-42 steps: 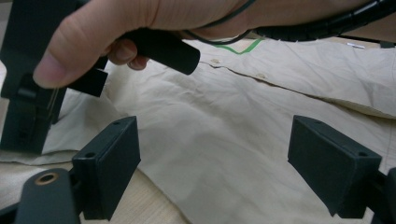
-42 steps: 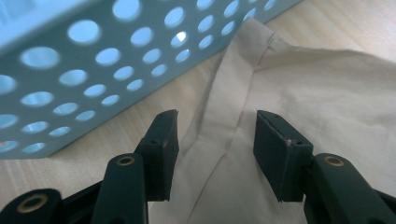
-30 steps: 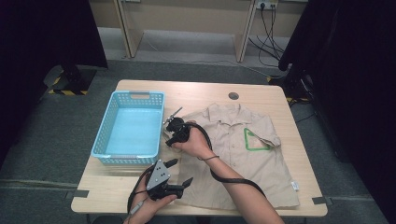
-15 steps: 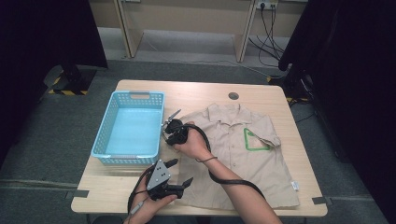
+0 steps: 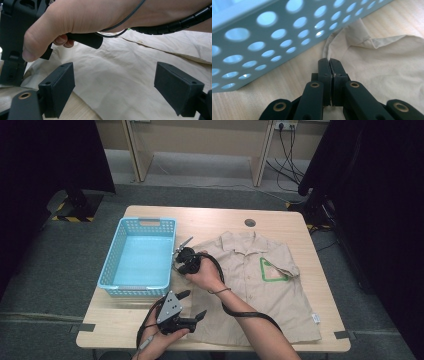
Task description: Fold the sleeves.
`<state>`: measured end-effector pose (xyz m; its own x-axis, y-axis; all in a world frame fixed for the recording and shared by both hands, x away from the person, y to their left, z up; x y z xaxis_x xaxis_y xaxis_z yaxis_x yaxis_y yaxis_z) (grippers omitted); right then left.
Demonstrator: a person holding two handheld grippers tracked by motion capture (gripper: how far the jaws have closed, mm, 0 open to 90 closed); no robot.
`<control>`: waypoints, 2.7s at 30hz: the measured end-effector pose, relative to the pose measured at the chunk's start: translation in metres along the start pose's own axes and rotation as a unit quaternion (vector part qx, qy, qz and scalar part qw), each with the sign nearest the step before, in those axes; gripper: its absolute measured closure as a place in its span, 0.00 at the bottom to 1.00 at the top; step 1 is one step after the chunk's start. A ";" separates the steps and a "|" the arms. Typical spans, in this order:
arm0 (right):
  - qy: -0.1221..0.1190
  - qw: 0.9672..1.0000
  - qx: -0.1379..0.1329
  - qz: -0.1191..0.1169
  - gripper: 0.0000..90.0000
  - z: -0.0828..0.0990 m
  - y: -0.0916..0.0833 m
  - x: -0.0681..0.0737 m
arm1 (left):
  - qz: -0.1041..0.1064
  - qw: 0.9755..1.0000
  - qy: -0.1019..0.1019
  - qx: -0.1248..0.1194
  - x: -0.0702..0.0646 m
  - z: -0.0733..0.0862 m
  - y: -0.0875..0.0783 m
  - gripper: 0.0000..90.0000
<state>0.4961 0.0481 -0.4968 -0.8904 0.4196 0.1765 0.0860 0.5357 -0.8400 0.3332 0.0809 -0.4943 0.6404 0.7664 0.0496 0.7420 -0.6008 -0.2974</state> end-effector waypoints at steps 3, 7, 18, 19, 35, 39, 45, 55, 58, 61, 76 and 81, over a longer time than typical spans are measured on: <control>0.011 1.000 -0.026 0.008 0.99 -0.001 -0.010 -0.005 | 0.000 1.000 -0.003 0.000 0.000 0.000 0.000 0.18; 0.016 0.998 -0.057 0.016 0.99 -0.004 -0.029 -0.008 | 0.000 1.000 0.000 0.002 0.000 0.000 0.000 0.18; 0.040 0.990 -0.127 0.045 0.99 0.016 -0.083 -0.023 | -0.001 1.000 -0.002 0.004 0.000 0.000 0.000 0.18; 0.044 0.989 -0.131 0.048 0.99 0.019 -0.087 -0.025 | -0.002 1.000 -0.001 0.004 0.000 0.000 0.001 0.18; 0.114 0.982 -0.132 0.065 0.92 0.066 -0.094 -0.052 | -0.003 1.000 -0.001 0.007 0.000 0.000 0.001 0.18; 0.141 0.981 -0.109 0.083 0.84 0.079 -0.092 -0.062 | -0.002 1.000 -0.001 0.007 0.000 0.000 0.001 0.18; 0.133 0.978 -0.135 0.090 0.76 0.081 -0.111 -0.066 | -0.002 1.000 -0.002 0.009 0.000 0.000 0.001 0.18; 0.042 0.985 -0.129 0.105 0.63 0.047 -0.107 -0.036 | -0.003 1.000 0.007 0.001 0.001 -0.001 0.001 0.18; 0.048 0.988 -0.107 0.099 0.77 0.042 -0.095 -0.043 | -0.001 1.000 0.000 0.007 0.000 0.000 0.001 0.18; 0.071 0.987 -0.115 0.081 0.97 0.039 -0.090 -0.054 | -0.001 1.000 0.003 0.007 0.000 0.000 0.001 0.18; 0.126 0.979 -0.054 0.152 0.92 0.066 -0.068 -0.098 | -0.002 1.000 0.002 0.008 -0.001 0.000 0.001 0.18; 0.119 0.981 -0.053 0.146 0.82 0.070 -0.071 -0.098 | -0.001 1.000 0.006 0.008 -0.001 0.000 0.001 0.18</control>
<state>0.5461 -0.0818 -0.4904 -0.6929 0.7184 0.0616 0.3793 0.4359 -0.8162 0.3331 0.0791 -0.4950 0.6405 0.7655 0.0610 0.7406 -0.5947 -0.3126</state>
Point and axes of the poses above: each handheld gripper's, and its own axes: y roughly forward along the jaws, z roughly out of its underside, x roughly to its left, the point moved 5 cm from there along y, roughly forward along the jaws, and after that the axes turned 10 degrees about -z, right-handed, at the moved point
